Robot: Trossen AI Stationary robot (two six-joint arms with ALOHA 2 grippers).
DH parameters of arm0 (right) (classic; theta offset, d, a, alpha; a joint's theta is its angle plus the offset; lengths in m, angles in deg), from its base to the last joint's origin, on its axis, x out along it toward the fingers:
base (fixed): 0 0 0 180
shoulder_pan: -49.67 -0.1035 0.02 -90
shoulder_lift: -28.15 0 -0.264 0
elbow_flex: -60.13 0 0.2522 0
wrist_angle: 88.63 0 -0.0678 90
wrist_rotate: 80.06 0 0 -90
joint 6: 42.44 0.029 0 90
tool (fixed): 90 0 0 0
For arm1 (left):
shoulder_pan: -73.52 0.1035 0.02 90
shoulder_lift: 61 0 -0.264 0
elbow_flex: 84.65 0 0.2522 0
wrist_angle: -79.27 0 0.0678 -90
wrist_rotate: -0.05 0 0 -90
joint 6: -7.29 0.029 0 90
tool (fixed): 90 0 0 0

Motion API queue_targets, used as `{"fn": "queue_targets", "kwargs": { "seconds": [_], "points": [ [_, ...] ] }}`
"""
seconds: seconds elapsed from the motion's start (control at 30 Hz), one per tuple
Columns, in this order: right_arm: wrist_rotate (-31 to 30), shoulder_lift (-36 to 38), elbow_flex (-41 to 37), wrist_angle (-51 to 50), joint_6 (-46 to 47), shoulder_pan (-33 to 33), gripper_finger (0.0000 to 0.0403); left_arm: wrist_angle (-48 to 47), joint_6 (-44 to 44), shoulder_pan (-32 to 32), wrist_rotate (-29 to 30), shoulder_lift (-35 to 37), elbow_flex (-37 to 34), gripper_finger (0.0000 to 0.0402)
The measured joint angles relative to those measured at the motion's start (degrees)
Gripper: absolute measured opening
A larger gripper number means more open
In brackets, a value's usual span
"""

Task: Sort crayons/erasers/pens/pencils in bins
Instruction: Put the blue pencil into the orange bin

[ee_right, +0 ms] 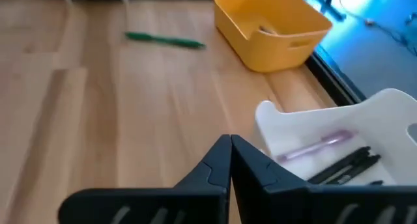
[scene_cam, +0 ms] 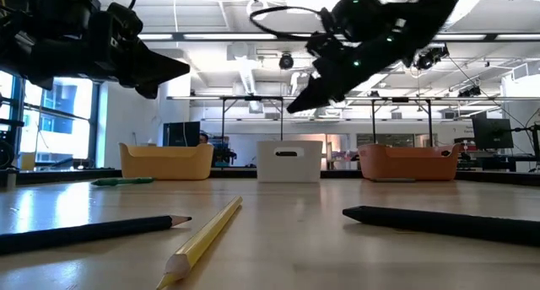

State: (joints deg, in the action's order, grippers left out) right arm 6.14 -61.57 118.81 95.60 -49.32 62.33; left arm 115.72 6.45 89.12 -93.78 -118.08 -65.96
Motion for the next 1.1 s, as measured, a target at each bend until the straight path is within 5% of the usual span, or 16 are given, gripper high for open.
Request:
{"fn": "queue_targets", "kwargs": {
  "seconds": [0.23,0.7,1.1],
  "points": [
    [-0.1,7.0,-12.6,11.3,4.2,-3.2,0.0000,-6.2,-5.1,-4.4,2.0,0.0,2.1,0.0000],
    [-11.0,11.8,-22.3,20.6,5.6,-13.0,0.0000,-45.3,-20.6,-37.0,32.3,-1.9,19.5,0.0000],
    [-15.7,11.8,-22.3,20.5,6.9,-19.9,0.0000,-64.1,-43.1,-53.6,36.0,-21.3,36.5,0.0000]
  ]
}}
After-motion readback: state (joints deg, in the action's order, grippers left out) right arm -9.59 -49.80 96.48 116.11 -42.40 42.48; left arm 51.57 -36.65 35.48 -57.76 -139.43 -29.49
